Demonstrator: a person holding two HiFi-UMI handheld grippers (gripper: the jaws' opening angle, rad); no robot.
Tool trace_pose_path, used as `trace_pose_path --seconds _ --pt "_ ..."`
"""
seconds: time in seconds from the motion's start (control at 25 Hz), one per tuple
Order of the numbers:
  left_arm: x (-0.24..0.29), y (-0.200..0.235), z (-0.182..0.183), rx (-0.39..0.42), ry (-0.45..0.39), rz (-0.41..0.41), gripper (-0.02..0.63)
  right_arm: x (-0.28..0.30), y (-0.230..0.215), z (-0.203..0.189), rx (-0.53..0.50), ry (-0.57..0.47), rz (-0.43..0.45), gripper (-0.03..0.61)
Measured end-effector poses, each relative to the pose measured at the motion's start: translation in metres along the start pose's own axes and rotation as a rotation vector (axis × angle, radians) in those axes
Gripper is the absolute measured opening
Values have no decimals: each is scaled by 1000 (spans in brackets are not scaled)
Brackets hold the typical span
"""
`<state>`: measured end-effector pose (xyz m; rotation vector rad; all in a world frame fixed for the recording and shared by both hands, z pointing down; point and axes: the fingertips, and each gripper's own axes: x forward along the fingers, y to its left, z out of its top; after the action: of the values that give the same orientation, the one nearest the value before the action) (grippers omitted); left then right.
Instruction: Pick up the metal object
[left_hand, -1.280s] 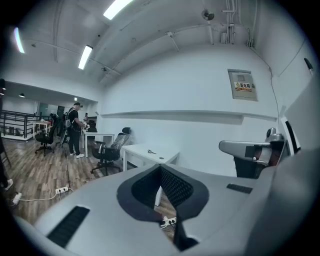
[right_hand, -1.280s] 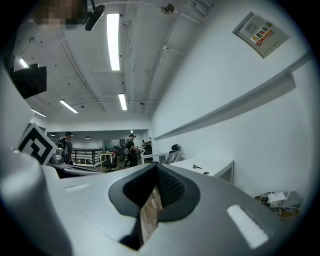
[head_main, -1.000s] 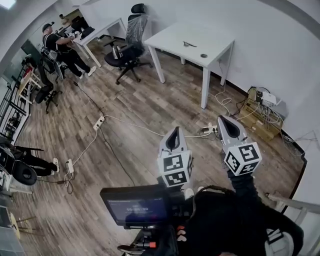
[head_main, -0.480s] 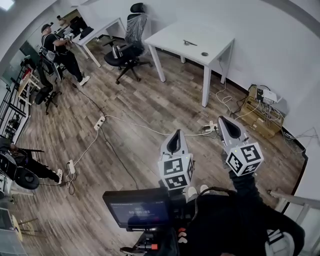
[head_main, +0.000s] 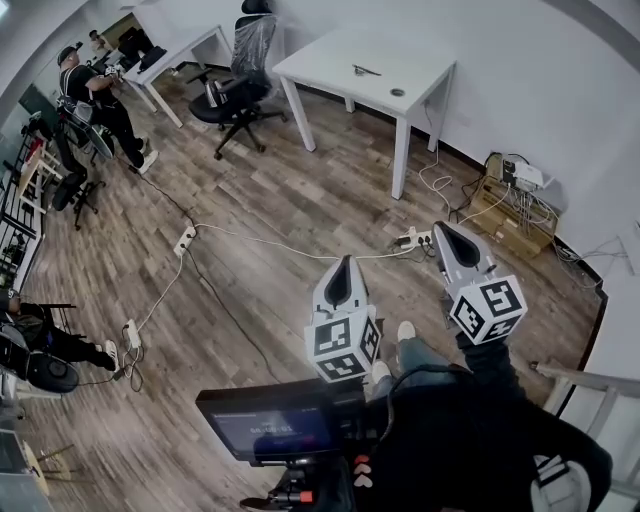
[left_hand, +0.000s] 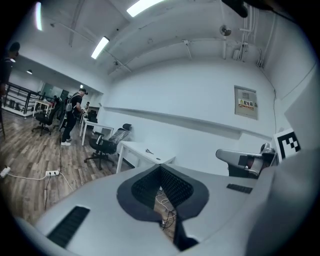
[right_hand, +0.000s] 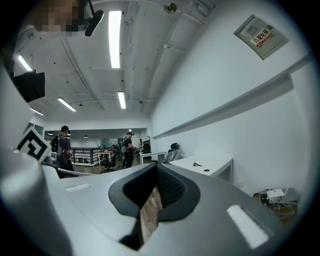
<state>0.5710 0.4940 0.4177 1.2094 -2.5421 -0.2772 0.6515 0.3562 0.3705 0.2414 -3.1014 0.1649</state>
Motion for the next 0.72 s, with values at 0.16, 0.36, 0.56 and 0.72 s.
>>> trace_pose_path --seconds 0.16,0.36,0.56,0.72 --pt "18 8 4 14 1 24 -9 17 -15 -1 11 2 -19 2" --pt "58 16 8 7 7 43 -11 53 -41 -4 6 14 -13 2" --pt "109 26 21 28 5 54 -11 99 -67 -3 -5 16 -6 0" --pt "154 29 35 41 -1 58 -11 134 -93 0 -13 18 -2 0"
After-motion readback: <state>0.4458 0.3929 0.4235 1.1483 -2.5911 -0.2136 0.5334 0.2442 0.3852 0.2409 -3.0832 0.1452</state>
